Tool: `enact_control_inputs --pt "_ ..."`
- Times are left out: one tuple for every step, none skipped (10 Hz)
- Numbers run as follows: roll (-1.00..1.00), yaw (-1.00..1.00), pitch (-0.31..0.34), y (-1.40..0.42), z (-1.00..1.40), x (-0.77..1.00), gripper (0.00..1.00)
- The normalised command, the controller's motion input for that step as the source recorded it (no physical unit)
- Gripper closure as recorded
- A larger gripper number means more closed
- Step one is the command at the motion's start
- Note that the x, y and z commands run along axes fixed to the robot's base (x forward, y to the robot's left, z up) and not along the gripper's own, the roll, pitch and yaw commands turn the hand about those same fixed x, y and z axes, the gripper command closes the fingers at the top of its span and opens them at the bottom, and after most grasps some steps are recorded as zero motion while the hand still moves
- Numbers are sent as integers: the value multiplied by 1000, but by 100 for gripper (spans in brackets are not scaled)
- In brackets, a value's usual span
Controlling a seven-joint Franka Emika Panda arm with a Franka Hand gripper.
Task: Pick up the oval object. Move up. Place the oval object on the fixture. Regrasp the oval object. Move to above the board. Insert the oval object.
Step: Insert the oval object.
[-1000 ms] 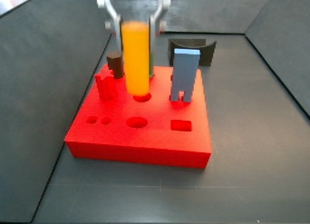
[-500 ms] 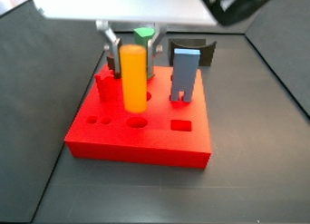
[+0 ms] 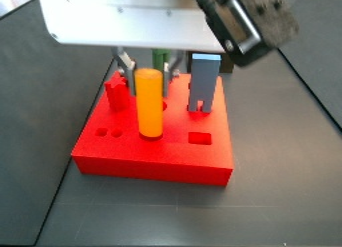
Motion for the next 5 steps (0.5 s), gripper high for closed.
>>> enact_control_inputs --pt "0 -74 10 0 -131 143 100" --pt "0 -80 30 0 -77 131 100" --pt "3 -57 29 0 -46 29 100" --pt "13 -9 20 3 -20 0 100" --pt "0 0 0 3 -31 -120 100"
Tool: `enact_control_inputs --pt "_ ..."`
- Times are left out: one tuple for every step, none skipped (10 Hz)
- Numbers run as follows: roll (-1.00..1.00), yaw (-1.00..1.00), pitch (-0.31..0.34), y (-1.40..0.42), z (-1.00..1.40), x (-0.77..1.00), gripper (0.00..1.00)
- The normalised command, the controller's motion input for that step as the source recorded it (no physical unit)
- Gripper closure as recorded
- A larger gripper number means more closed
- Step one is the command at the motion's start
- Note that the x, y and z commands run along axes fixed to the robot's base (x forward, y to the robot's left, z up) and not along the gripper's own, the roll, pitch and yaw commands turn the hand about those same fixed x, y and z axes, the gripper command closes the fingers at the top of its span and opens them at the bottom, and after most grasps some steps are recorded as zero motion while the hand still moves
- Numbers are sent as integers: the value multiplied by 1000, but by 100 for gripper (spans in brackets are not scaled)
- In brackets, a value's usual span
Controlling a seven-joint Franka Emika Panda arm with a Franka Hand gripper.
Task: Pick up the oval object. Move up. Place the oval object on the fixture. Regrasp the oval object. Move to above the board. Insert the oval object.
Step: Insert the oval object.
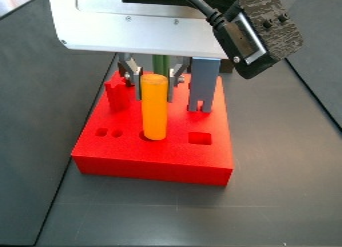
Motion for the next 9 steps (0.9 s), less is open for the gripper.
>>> enact_control_inputs --pt "0 0 0 0 -43 -120 100" --pt "4 0 0 0 -77 -140 100" --pt "6 0 0 0 -91 -120 100" --pt "0 0 0 0 -160 0 100" --pt "0 0 0 0 -337 89 100" --pt "0 -34 -16 -17 -514 209 100" --pt "-19 -94 -36 -29 -594 271 100" --pt "-23 -123 -66 -54 -560 226 100" --pt "-51 -194 -111 -66 -469 71 100"
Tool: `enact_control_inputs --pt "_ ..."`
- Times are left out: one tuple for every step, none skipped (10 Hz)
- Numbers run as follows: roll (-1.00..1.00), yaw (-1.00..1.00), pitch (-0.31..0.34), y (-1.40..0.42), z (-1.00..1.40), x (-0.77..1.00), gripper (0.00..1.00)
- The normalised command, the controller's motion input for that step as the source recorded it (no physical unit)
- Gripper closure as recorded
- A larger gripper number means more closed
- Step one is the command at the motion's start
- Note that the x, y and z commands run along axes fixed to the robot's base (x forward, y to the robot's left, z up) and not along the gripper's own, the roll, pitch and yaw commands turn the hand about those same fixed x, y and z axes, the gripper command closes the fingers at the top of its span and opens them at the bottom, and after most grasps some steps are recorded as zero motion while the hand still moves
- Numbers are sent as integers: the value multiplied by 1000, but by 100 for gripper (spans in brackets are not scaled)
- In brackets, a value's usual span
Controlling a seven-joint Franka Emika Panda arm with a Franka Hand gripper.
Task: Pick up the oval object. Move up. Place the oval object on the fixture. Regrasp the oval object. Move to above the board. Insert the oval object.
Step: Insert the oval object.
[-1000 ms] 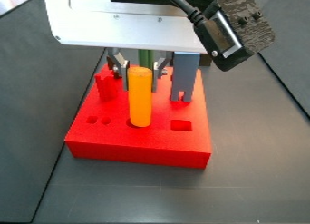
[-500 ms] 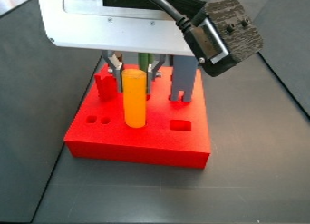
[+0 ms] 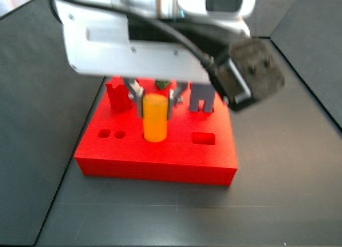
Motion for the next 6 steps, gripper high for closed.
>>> enact_control_inputs --pt "-29 -143 -130 -43 -397 0 100" --pt "-59 -120 -130 0 -483 9 100" --pt "-44 -100 -73 0 -334 0 100" --pt "-29 -11 -13 0 -86 17 100" --pt "-47 -11 0 40 0 0 100" --pt "0 0 0 0 0 0 100"
